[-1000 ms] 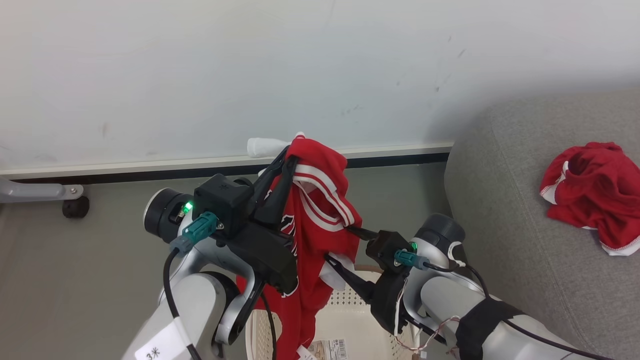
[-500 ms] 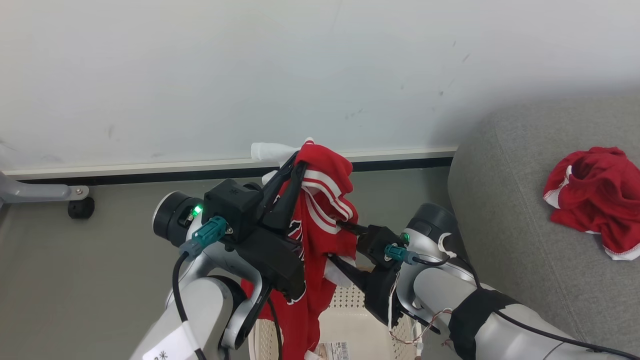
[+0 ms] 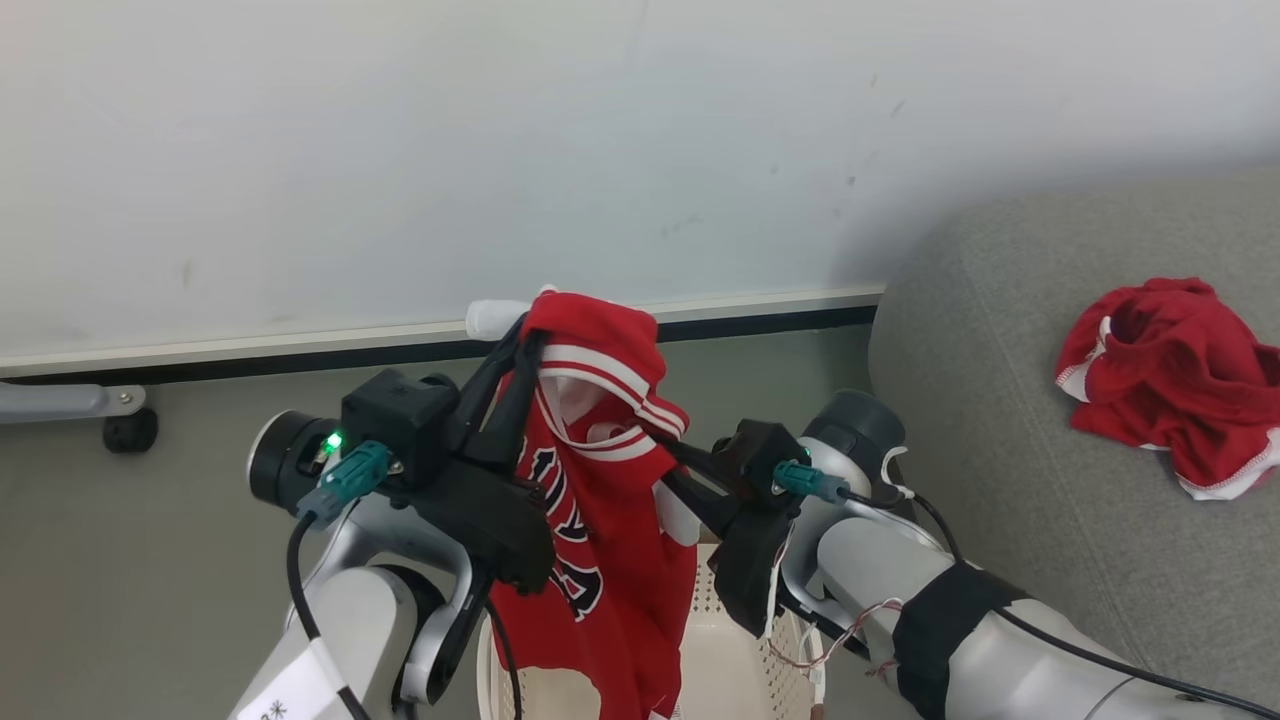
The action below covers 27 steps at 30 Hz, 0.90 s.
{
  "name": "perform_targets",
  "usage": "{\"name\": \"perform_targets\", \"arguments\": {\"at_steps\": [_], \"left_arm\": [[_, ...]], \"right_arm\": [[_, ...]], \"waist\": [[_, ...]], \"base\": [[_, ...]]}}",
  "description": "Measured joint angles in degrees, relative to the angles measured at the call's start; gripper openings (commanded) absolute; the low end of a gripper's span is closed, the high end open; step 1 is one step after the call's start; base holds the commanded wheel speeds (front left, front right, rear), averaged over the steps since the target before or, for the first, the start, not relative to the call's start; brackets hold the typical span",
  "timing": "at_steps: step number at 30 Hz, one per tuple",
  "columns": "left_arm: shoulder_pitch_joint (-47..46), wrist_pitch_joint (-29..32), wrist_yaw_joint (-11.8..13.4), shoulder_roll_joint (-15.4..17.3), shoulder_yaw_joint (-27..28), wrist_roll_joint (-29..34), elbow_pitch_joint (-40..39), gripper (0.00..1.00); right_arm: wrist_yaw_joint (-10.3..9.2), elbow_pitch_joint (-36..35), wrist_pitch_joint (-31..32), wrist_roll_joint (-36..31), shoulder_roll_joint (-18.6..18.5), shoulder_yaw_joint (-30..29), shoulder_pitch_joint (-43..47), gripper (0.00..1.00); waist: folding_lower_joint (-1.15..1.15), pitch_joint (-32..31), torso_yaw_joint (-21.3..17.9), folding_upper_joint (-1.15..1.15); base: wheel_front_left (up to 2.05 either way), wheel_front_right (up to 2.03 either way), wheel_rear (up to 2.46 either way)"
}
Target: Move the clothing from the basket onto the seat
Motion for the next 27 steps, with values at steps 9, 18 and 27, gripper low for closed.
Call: {"name": "perform_targets", "arguments": {"at_steps": [9,18,27], "left_arm": [[1.2,-2.2,1.0,0.3,2.2,-0.3,2.6,0.25],[3.7,-4.5,1.5,0.4,3.6,-0.8,4.5,1.00],[7.1,-7.6,1.5,0.2,3.5,-1.3,5.3,1.00]], "right_arm": [[0.00,-3.5,0.0,1.4,-3.6,-5.1,0.0,0.00],[-0.01,-7.8,0.0,1.5,-7.7,-10.6,-0.1,0.00],[-1.69,-13.6,-0.1,0.2,-13.1,-15.0,0.1,0.00]], "waist": [[0.00,0.1,-2.6,0.00],[-0.01,-0.3,-5.4,0.00],[-0.01,-0.7,-8.8,0.00]], "base": [[0.00,0.00,0.00],[0.00,0.00,0.00],[0.00,0.00,0.00]]}}
